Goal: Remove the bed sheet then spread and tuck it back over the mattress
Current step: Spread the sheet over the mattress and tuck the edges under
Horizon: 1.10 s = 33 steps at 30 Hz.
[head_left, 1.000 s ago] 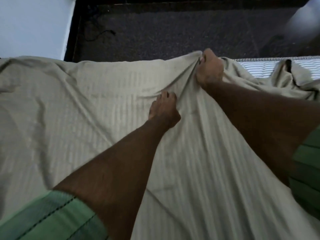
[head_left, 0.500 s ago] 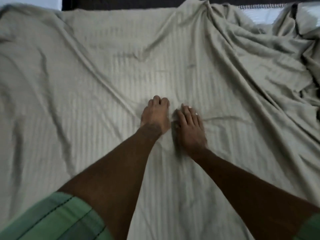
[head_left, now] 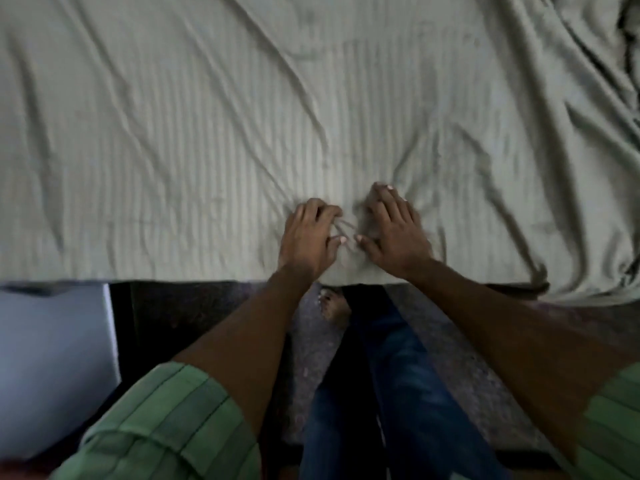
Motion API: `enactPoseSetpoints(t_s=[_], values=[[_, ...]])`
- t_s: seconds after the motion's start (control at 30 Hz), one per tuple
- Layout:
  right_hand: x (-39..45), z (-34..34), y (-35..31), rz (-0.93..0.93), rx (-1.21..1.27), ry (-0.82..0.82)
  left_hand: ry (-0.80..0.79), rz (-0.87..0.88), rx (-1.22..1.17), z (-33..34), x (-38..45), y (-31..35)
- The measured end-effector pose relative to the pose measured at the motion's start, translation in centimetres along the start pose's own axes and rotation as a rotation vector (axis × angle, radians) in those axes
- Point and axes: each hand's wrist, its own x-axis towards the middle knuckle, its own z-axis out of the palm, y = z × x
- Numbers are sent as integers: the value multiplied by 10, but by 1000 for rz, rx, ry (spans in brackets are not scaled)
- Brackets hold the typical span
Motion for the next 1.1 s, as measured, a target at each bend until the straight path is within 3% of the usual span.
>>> enactPoseSetpoints(t_s=[0.2, 0.37, 0.63, 0.73, 0.87, 0.93, 1.1], values=[[-65, 15, 5, -104, -133, -59, -38, 46, 88, 21, -49, 32], [-78, 23, 2, -143, -180, 53, -53, 32, 206, 29, -52, 41], [-99, 13, 11, -351, -16, 63, -538, -57, 572, -5, -21, 86], [-80, -26, 66, -160, -29, 261, -490, -81, 559, -2, 11, 133], [-61, -94, 194, 243, -69, 504, -303, -94, 239, 19, 69, 227], [-64, -125, 253, 354, -39, 496, -246, -87, 96, 29, 96, 278], [-83, -173, 353, 411, -25, 238, -184, -45, -98, 53, 155, 399]])
